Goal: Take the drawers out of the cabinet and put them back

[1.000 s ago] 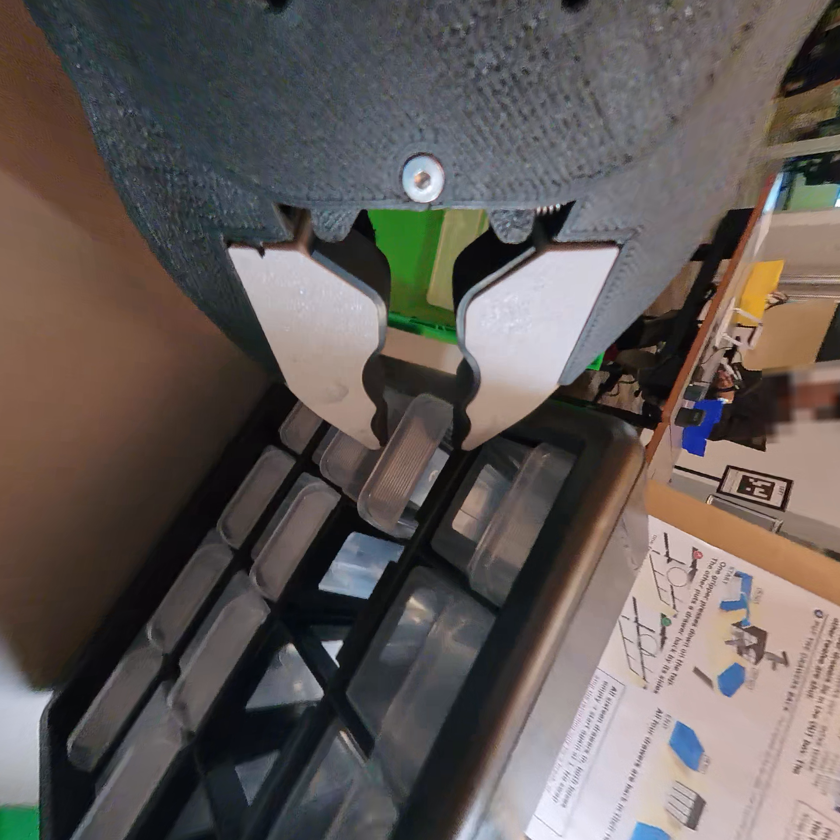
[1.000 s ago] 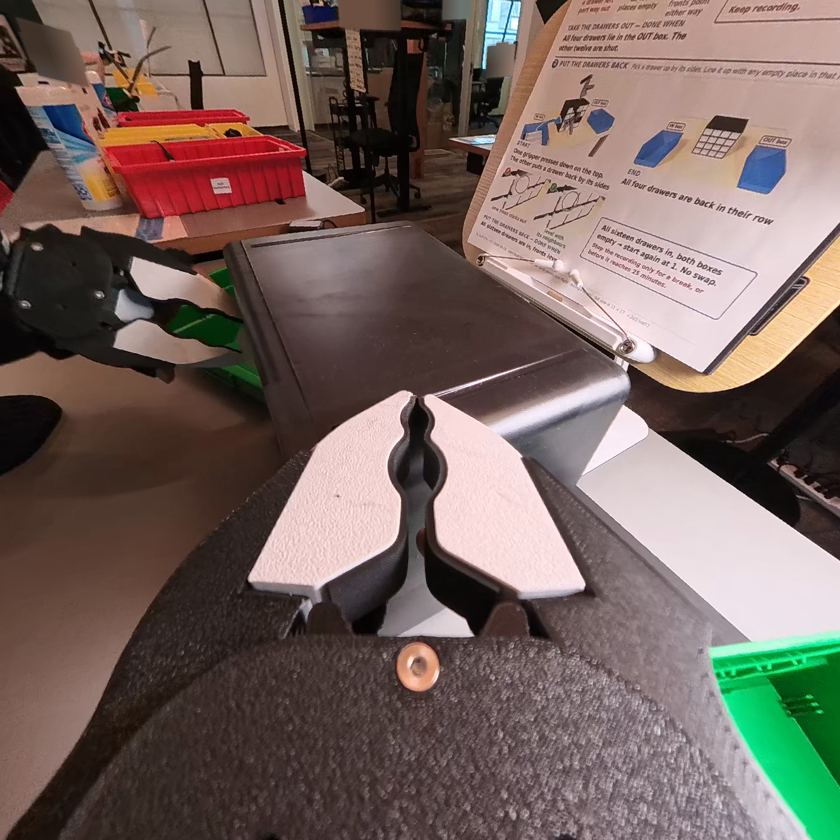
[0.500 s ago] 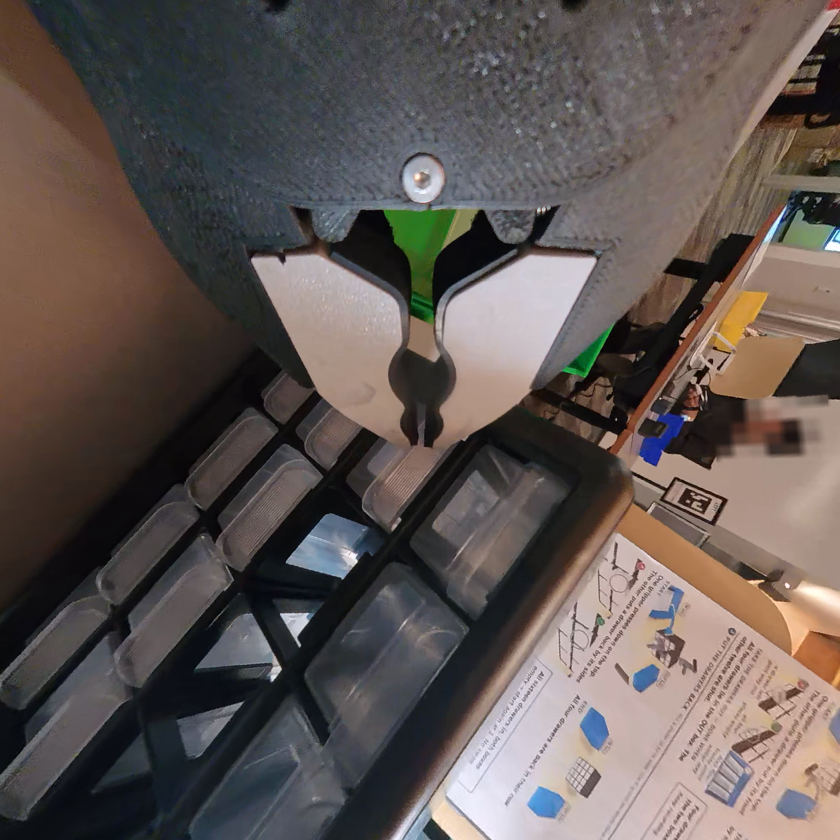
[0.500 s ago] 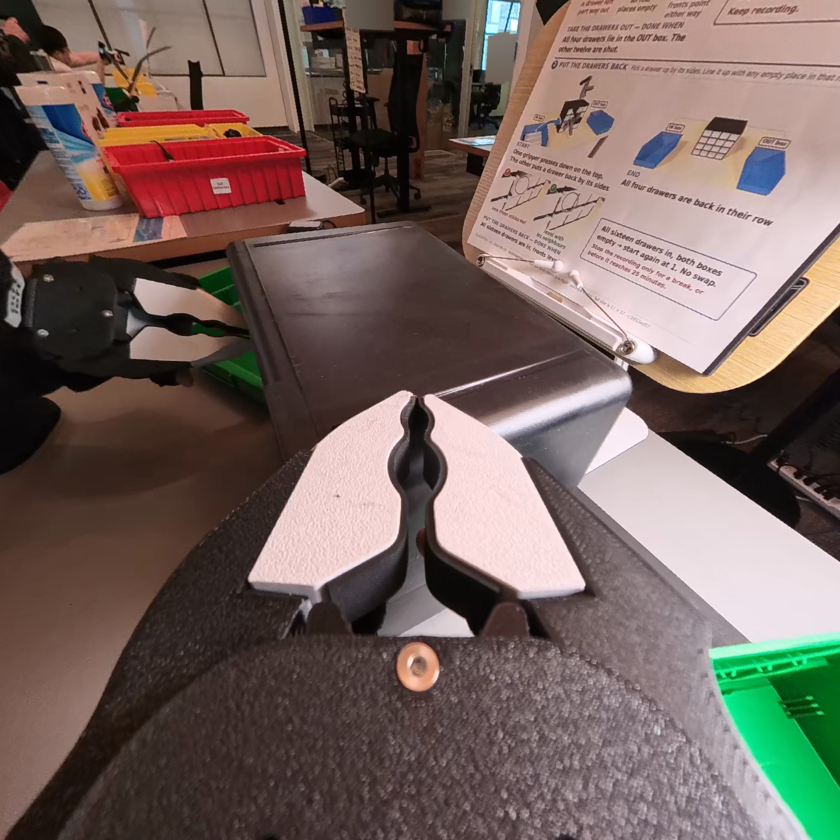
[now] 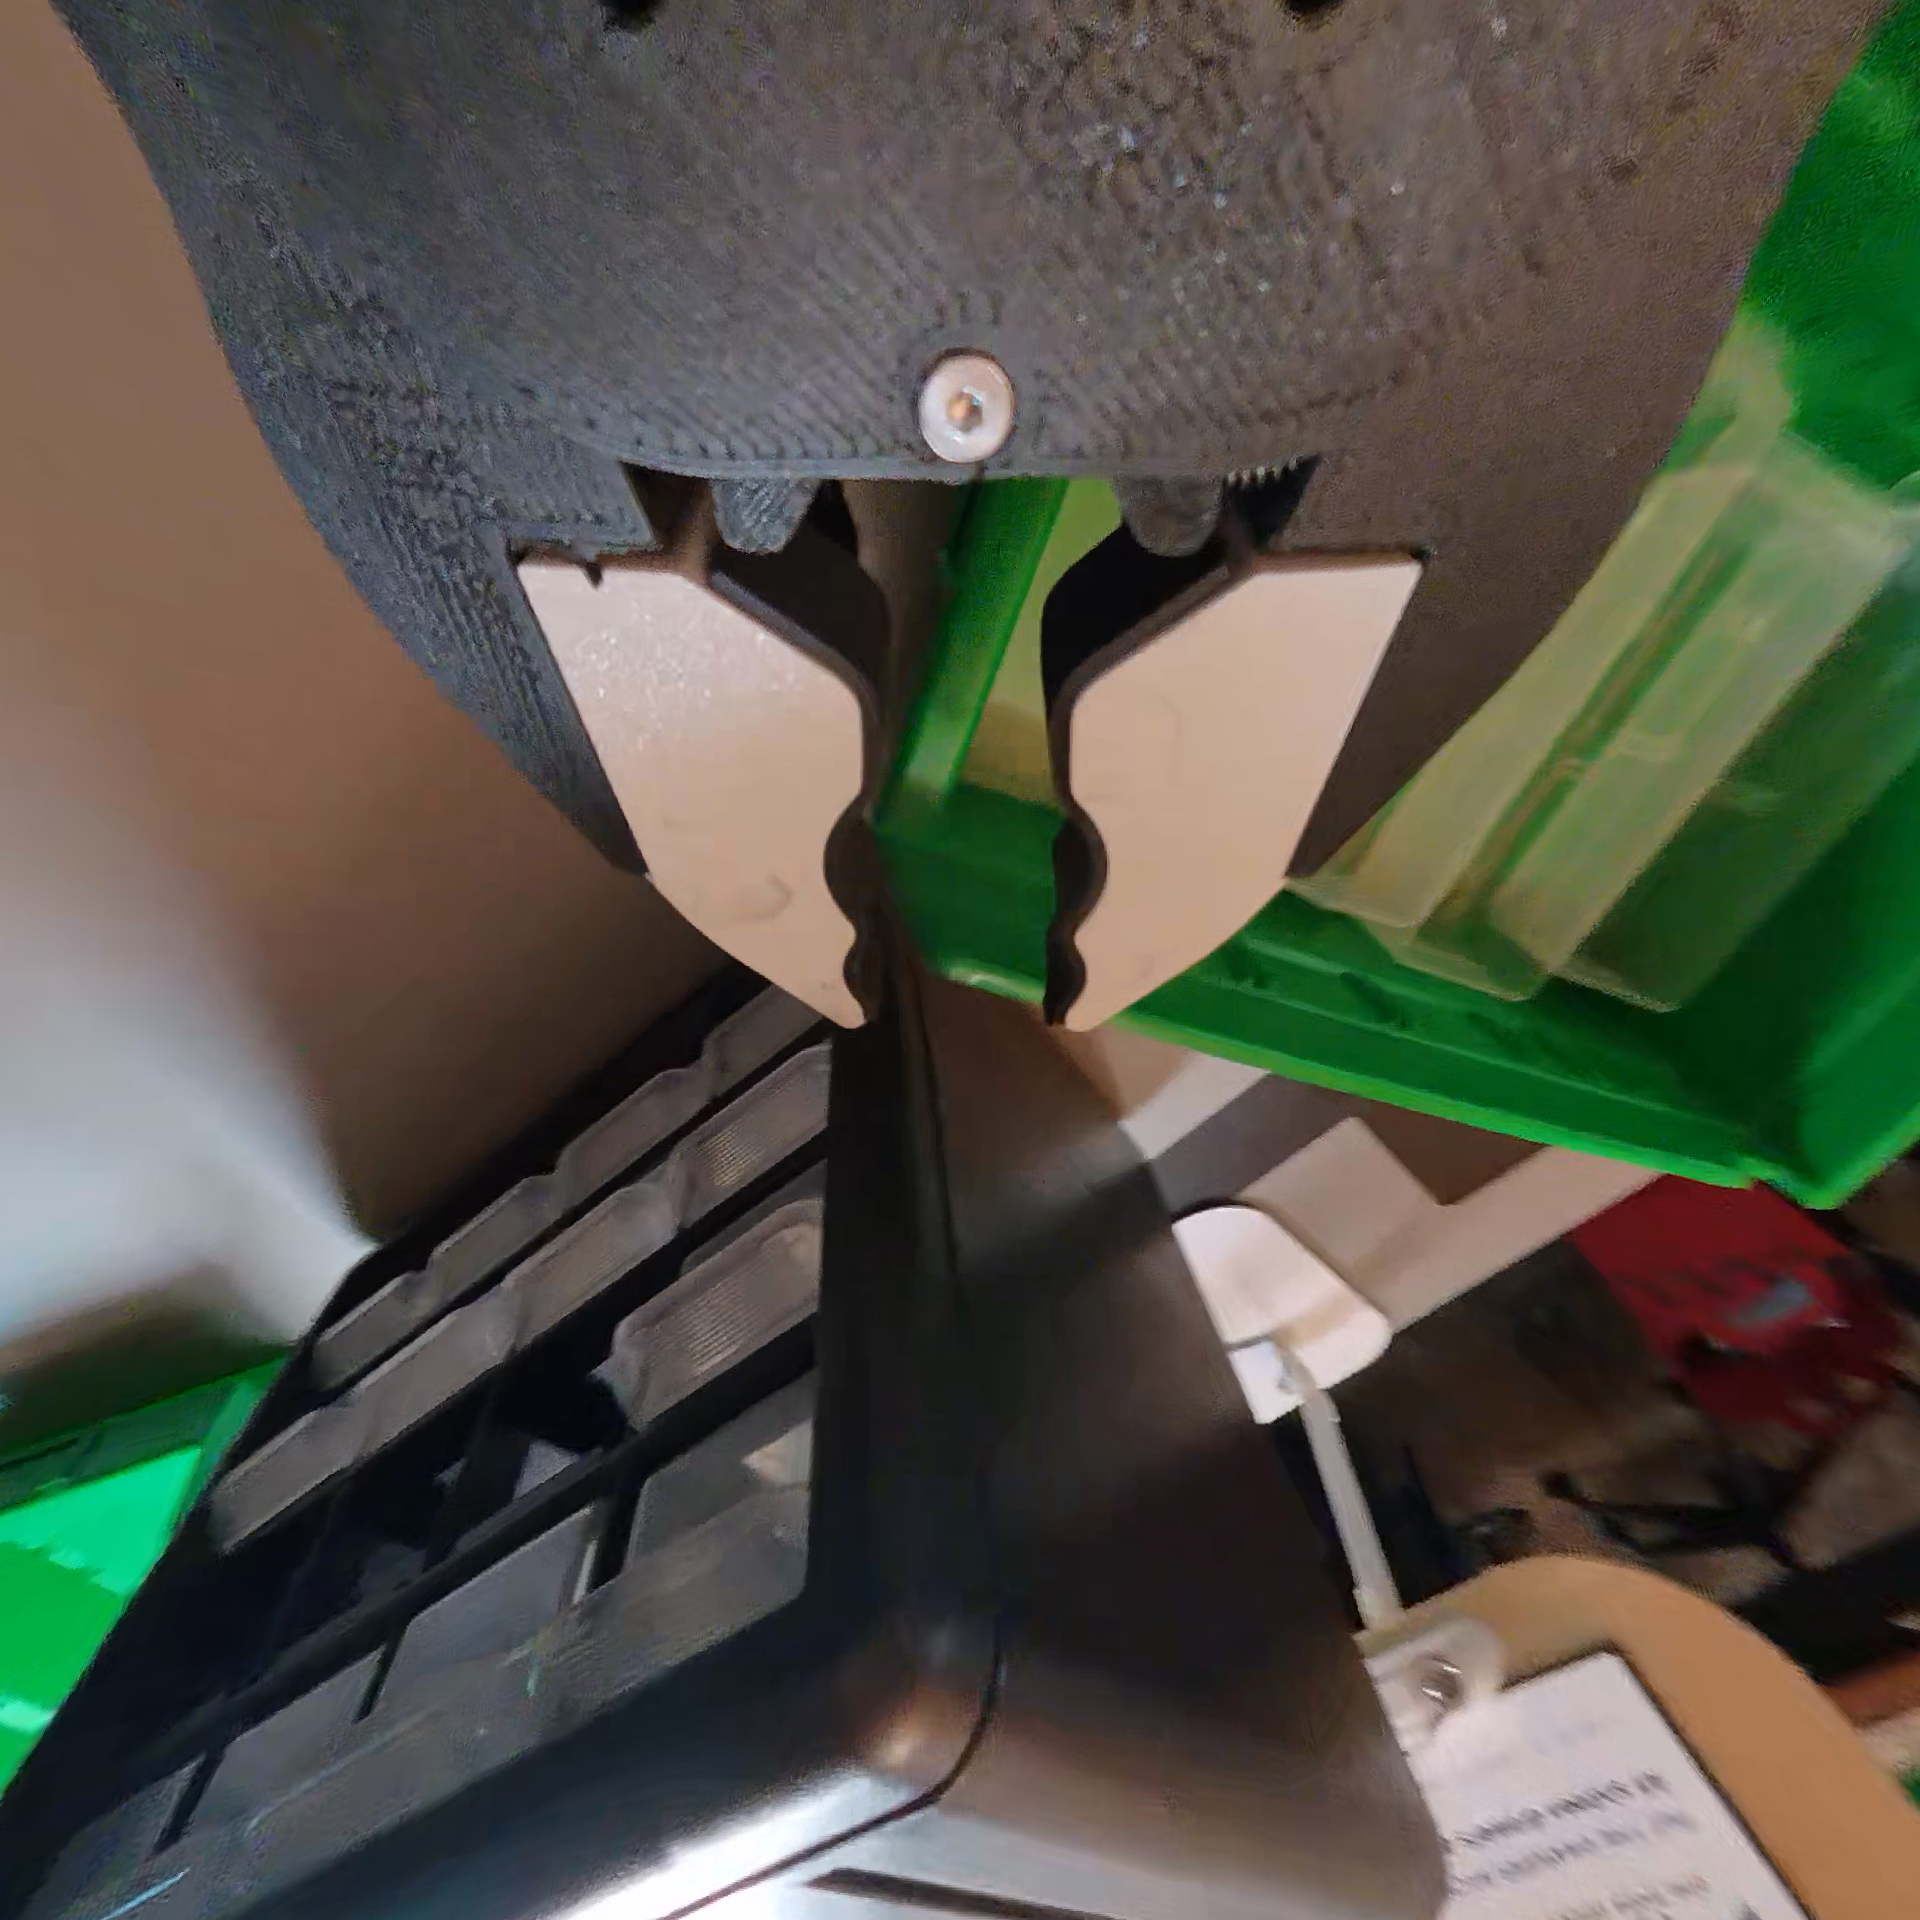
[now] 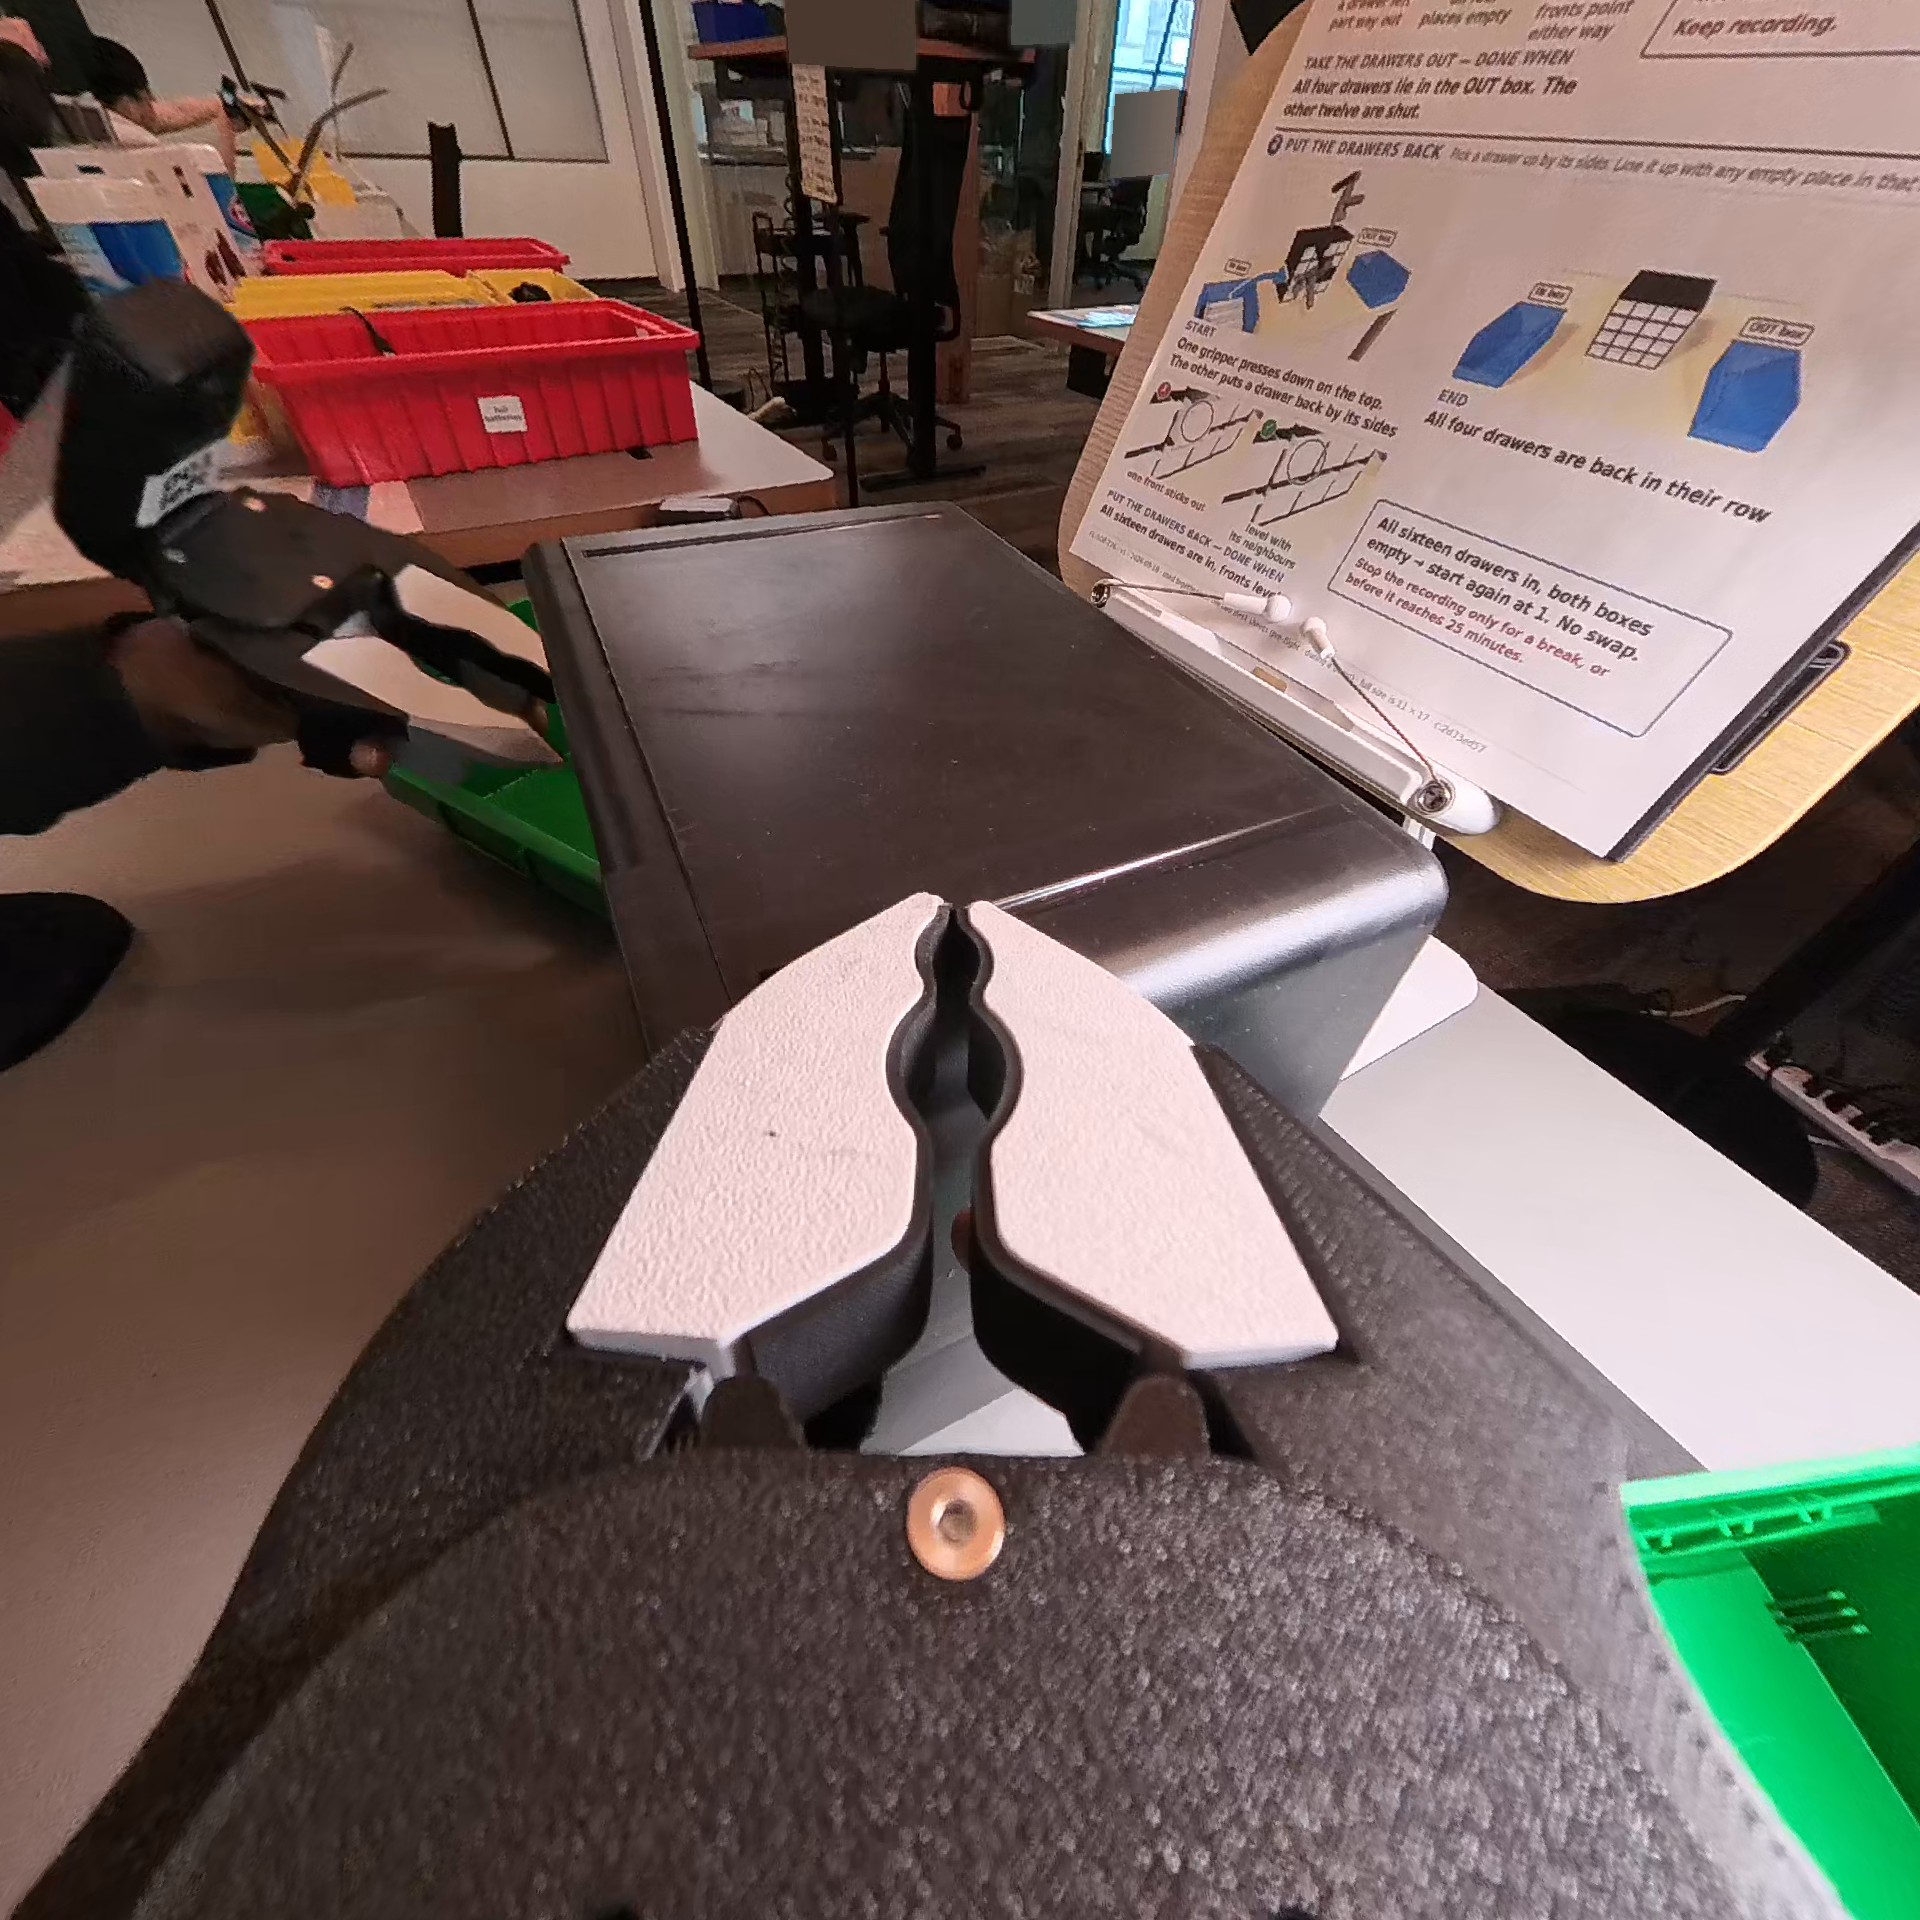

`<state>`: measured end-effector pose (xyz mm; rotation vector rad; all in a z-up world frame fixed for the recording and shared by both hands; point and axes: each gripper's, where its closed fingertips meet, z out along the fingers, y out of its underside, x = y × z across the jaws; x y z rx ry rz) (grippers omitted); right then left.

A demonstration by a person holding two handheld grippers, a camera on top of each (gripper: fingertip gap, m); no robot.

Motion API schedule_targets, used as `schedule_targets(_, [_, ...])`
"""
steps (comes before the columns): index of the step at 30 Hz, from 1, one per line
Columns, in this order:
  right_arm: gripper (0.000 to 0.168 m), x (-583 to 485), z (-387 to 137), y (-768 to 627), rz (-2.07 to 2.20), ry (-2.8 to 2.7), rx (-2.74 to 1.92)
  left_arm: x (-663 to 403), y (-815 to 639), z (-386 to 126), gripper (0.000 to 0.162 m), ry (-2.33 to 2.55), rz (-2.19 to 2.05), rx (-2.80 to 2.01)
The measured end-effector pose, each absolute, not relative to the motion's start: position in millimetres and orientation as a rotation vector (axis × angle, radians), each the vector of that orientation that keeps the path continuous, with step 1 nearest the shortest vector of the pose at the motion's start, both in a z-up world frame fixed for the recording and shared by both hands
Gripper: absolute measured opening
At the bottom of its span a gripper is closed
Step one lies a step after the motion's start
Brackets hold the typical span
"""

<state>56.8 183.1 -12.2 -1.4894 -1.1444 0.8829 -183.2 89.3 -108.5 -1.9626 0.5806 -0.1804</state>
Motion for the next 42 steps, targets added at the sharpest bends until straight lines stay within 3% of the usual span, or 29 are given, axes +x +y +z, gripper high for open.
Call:
schedule_targets(5, [0.0,57.1,-12.3,182.8,0.853,-1.149,-1.494,-152.3,102.4,-108.2,0.036,0.577,-0.359,-1.92])
schedule_targets(8, [0.0,57.2,-12.4,182.6,0.852,-1.149,-1.503,-155.0,110.0,-108.2,0.027,0.571,-0.276,-1.919])
schedule_targets(20, [0.0,57.6,-12.3,184.2,0.9,-1.126,-1.514,-152.1,93.7,-108.7,0.023,0.622,-0.198,-1.965])
schedule_targets(27, [0.0,57.6,-12.4,184.3,0.895,-1.126,-1.518,-234.8,89.3,-91.6,0.028,0.729,0.061,-2.121])
schedule_targets(39, [0.0,57.7,-12.2,184.4,0.914,-1.118,-1.516,-360.8,62.9,-181.1,0.033,1.511,0.646,-2.614])
schedule_targets(42, [0.0,57.8,-12.3,184.4,0.916,-1.12,-1.513,-373.6,54.8,-195.0,0.025,1.639,0.733,-2.68])
